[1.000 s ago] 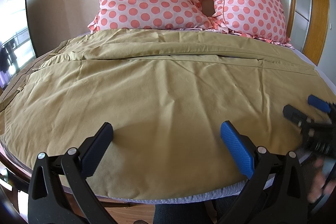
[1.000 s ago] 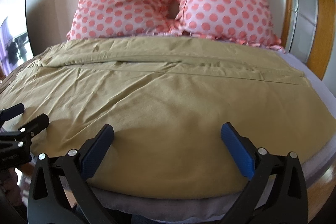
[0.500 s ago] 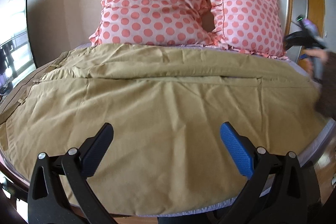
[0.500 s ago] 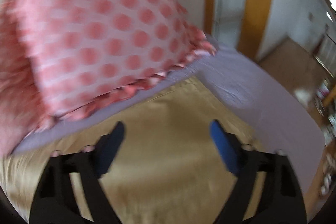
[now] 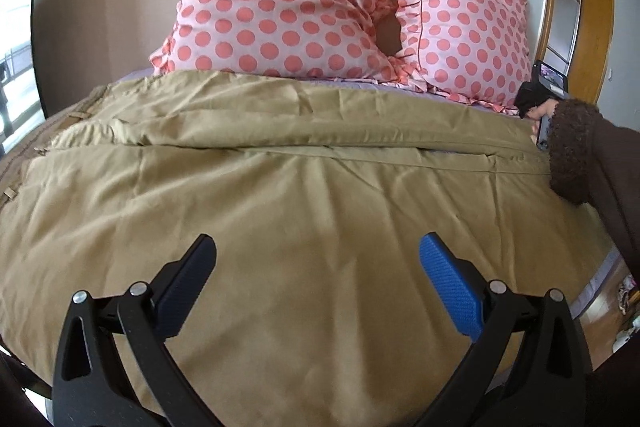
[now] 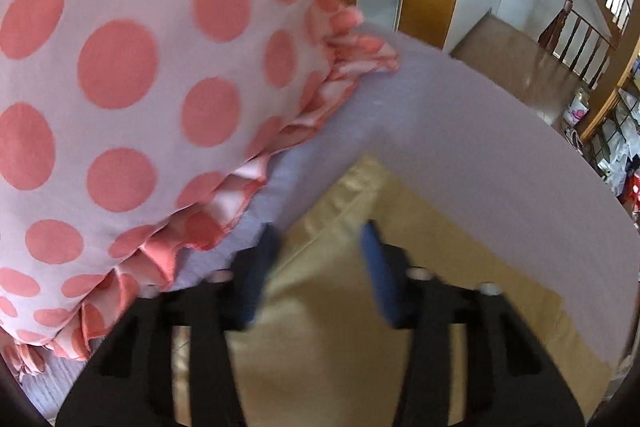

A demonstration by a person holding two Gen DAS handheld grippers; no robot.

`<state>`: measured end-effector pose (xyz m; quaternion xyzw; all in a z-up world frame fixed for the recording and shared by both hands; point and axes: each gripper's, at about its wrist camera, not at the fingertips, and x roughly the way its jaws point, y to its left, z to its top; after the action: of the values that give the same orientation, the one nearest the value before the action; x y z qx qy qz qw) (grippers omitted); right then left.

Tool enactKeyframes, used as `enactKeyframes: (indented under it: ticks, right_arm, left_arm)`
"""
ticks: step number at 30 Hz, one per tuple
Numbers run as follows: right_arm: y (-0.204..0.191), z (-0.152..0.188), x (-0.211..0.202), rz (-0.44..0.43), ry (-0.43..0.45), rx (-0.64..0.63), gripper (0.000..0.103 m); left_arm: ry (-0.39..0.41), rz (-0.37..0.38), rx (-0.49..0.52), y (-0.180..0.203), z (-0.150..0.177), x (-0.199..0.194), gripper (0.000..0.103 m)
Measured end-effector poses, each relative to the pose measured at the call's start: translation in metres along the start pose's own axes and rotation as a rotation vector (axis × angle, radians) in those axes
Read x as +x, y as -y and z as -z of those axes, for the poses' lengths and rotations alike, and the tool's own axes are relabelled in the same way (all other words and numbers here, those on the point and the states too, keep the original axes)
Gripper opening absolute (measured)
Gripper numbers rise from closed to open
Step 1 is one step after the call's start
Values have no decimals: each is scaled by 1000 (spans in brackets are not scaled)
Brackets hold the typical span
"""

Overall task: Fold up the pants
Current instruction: 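Reach the right tool to the pants hem and close on it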

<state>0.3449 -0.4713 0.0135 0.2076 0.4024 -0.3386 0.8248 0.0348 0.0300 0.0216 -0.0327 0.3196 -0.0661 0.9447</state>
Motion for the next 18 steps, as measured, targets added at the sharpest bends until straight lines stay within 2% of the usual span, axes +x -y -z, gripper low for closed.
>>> enactKeyframes:
  ticks: [1, 3, 5, 7, 8, 10, 12, 15, 18]
  right_arm:
    - [6, -2, 2, -10, 12, 7, 21]
    - [27, -4, 7, -103, 14, 68, 8]
    - [51, -6, 7, -232, -1, 149, 5]
    - [83, 0, -9, -394, 44, 221, 5]
    - [96, 3, -17, -446, 64, 235, 5]
    - [138, 27, -50, -595, 123, 268, 4]
    - [176, 60, -83, -697, 155, 298, 4]
    - [226, 124, -128, -746, 153, 325, 4]
    - [259, 177, -137, -704, 88, 353, 5]
  left_arm:
    - [-4, 8, -7, -1, 2, 1, 101]
    - [-10, 21, -23, -3, 2, -1, 101]
    - [3, 44, -41, -7, 3, -8, 101]
    - [28, 57, -62, -12, 3, -16, 101]
    - [42, 60, -72, -15, 4, -21, 101]
    - [63, 62, -96, -20, 4, -27, 101]
    - [74, 63, -115, -26, 2, -32, 101]
    - [98, 99, -128, -36, -5, -40, 101]
    - [139, 135, -143, -45, -17, -47, 101]
